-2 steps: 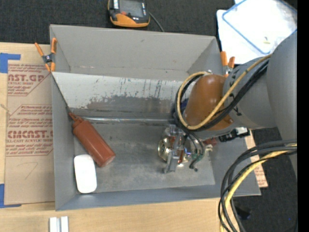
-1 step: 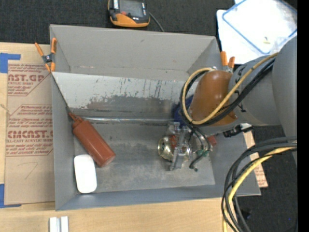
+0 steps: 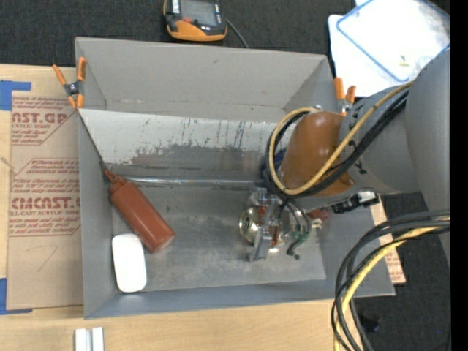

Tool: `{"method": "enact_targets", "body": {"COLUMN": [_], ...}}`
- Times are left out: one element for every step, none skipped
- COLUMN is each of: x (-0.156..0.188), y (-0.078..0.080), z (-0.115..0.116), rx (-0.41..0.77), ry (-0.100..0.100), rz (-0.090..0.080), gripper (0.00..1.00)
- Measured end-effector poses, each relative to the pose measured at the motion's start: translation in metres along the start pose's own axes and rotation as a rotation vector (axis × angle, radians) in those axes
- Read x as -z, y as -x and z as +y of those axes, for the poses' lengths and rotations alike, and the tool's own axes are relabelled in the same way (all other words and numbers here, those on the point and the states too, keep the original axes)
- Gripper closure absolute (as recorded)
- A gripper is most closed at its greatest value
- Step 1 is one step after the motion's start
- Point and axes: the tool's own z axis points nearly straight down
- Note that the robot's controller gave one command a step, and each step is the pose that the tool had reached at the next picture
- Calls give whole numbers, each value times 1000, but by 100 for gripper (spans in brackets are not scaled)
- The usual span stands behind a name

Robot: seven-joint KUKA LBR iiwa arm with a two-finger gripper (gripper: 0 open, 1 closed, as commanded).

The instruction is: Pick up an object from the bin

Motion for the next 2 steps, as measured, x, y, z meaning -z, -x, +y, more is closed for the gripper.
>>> {"method": "enact_targets", "body": {"x": [0,0], "y": [-33,-33], "z": [-34,-34], "rx": [21,21], "ry": [-3,-3], "rz": [6,6], "gripper": [100,100]}}
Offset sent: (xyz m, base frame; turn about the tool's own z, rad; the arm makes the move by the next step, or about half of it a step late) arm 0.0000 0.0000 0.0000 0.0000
